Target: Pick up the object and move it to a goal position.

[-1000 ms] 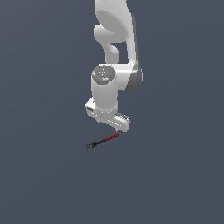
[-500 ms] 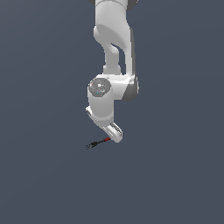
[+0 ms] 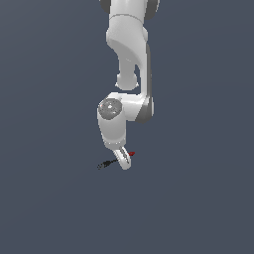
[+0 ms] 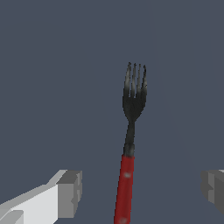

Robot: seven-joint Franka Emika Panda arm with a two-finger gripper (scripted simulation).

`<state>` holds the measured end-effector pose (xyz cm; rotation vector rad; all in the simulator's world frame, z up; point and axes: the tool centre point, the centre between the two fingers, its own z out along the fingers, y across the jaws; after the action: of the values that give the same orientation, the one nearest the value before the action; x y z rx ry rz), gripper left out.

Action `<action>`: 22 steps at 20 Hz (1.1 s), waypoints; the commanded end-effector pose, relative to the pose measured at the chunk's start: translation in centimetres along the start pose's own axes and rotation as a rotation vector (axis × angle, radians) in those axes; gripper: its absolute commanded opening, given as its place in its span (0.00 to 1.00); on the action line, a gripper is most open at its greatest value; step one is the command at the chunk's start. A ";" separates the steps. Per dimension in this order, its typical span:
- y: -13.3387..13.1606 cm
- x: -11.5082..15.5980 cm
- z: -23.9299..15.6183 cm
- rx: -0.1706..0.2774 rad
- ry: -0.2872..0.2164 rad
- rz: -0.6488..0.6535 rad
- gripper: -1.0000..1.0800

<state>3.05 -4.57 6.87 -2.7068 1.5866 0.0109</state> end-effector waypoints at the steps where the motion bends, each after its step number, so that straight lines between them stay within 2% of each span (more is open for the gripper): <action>1: 0.0 0.3 0.5 0.000 0.003 0.044 0.96; 7: 0.0 0.6 1.2 0.000 0.007 0.100 0.96; 14: 0.0 0.6 1.6 0.000 0.007 0.102 0.96; 22: 0.1 0.6 5.2 0.000 0.008 0.106 0.96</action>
<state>3.23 -5.15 2.42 -2.6225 1.7295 0.0007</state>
